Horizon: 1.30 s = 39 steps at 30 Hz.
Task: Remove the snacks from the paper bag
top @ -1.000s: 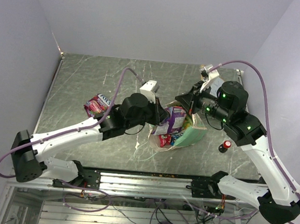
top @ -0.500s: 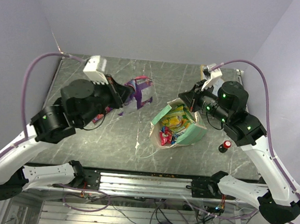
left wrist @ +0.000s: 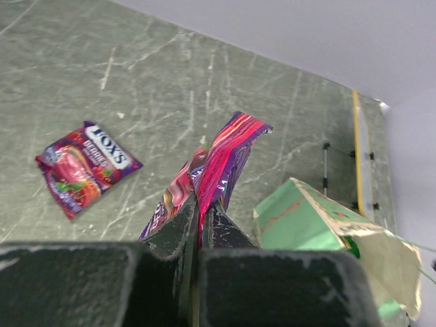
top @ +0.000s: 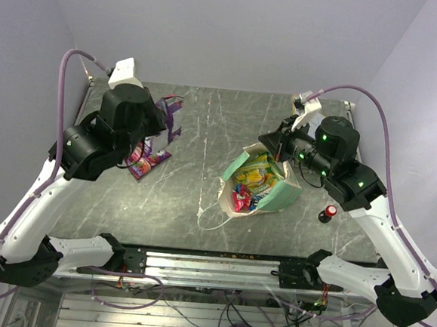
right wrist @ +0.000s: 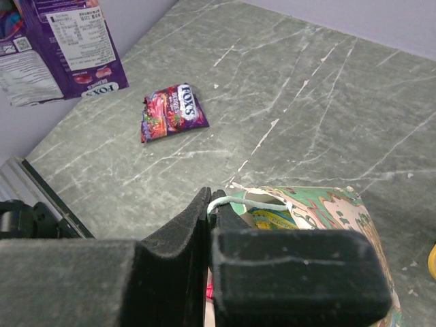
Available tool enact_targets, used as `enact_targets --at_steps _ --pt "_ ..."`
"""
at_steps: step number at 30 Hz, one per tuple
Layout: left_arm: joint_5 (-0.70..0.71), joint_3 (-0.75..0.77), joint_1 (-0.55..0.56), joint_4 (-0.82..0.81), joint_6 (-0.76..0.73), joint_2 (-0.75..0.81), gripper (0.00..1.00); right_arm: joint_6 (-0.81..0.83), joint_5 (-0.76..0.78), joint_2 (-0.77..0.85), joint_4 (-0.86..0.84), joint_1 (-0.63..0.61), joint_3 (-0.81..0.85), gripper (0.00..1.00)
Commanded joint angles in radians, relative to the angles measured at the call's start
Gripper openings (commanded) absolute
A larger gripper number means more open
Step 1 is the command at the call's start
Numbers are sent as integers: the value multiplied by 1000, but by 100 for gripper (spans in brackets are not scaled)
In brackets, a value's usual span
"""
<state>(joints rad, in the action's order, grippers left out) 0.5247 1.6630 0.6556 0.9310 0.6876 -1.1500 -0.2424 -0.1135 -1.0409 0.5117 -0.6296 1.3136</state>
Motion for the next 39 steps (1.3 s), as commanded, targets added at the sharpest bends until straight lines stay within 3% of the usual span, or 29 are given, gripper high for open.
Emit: enact_targets --at_steps 1,12,19,25,28,30,33,39 --pt "-164 16 -113 16 -15 -24 7 6 0 17 -51 -6 28 0" --pt "-485 -214 -370 -124 -2 -66 7 32 -5 22 -52 -5 30 0" --pt "-616 -334 -438 -212 52 -85 7 10 -12 14 -53 -5 26 0" --pt "-649 -404 -471 -256 39 -103 7 14 18 28 -65 -5 17 0" --pt "-734 -441 -517 -320 1 -149 7 27 24 29 -76 -4 14 0" --pt "-779 -401 -534 -303 -62 -221 7 45 25 30 -75 -5 21 0" --pt "-756 -266 -535 -144 -167 -353 7 58 29 36 -67 -5 29 0" --pt "-667 -141 -543 10 -300 -489 7 45 22 44 -82 -4 12 0"
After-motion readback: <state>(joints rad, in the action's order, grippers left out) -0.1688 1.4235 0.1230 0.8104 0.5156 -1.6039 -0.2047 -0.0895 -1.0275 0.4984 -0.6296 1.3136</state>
